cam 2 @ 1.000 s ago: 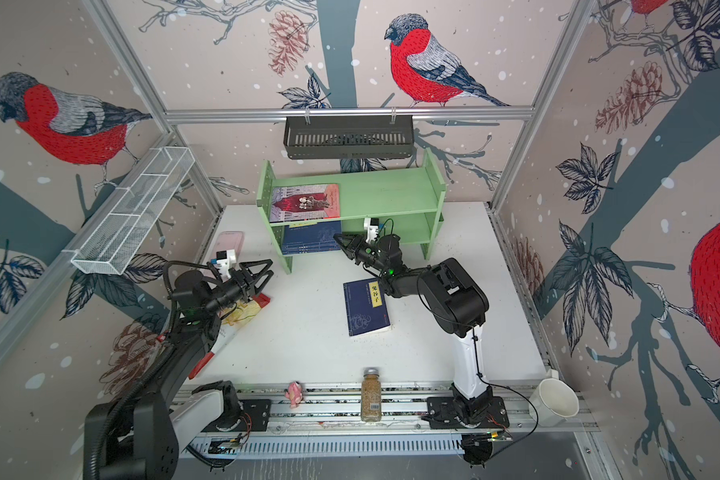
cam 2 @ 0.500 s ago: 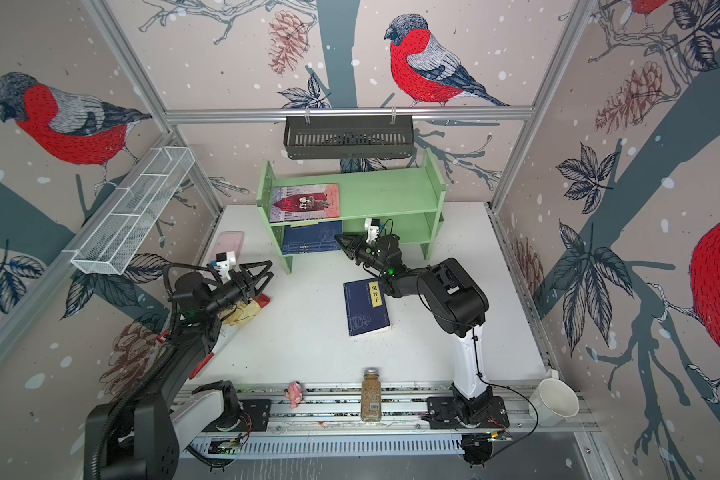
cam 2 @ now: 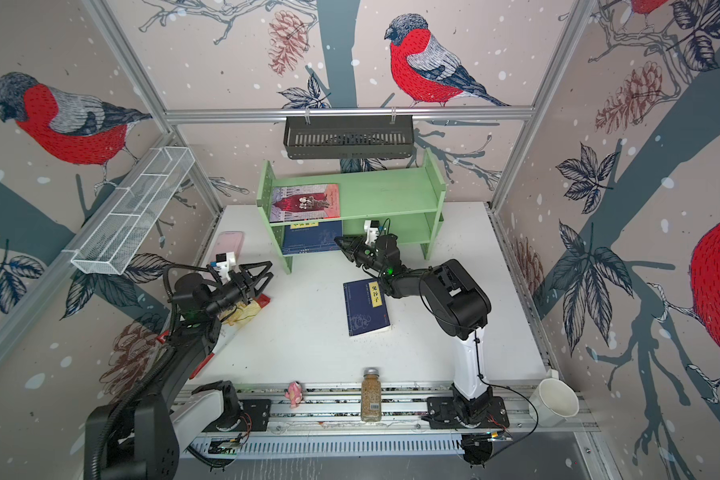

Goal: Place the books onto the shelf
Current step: 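Insert the upright book into the shelf's lower tier with the right gripper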

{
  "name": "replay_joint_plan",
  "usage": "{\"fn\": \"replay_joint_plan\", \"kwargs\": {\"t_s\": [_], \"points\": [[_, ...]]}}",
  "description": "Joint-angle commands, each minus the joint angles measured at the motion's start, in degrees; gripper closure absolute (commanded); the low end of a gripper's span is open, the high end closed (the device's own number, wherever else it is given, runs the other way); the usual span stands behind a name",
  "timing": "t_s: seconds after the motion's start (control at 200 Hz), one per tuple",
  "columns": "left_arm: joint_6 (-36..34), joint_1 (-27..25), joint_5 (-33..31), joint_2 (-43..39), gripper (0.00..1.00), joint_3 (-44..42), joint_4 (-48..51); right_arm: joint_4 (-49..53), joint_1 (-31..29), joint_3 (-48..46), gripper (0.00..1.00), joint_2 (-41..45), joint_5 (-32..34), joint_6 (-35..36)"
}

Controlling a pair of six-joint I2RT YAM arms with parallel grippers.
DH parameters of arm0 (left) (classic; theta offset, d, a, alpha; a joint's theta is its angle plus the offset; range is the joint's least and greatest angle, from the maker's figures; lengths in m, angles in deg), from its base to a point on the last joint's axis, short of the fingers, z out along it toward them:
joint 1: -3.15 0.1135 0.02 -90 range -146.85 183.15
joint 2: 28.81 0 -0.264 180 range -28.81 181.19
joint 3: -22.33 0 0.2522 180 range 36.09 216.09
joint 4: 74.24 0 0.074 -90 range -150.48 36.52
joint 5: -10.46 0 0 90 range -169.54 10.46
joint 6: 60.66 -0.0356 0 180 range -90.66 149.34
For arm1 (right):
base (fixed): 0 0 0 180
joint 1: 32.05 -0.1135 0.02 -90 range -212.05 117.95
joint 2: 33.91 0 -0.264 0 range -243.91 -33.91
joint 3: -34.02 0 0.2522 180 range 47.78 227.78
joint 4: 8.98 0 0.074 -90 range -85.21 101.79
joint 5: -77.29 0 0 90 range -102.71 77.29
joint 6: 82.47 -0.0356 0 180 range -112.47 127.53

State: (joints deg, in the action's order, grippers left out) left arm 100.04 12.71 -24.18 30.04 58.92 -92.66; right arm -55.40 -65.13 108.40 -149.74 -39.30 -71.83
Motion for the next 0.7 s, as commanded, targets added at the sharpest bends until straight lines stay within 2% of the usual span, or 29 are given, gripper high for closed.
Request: {"fn": "replay_joint_plan", "kwargs": {"t_s": [0.0, 0.475, 0.695], "points": [[0.67, 0.17, 0.46, -0.14, 0.39, -0.07, -2.96, -2.85, -0.14, -0.06, 0.99, 0.77, 0.78, 0.03], [0.8, 0.28, 0.47, -0.45, 0.39, -0.33, -3.12, -1.79, 0.12, 0.02, 0.99, 0.44, 1.58, 0.21], [1.1, 0.37, 0.59, -0.4, 0.39, -0.33, -3.32, 1.83, 0.21, 1.08, 0.99, 0.93, 2.19, 1.56]]}}
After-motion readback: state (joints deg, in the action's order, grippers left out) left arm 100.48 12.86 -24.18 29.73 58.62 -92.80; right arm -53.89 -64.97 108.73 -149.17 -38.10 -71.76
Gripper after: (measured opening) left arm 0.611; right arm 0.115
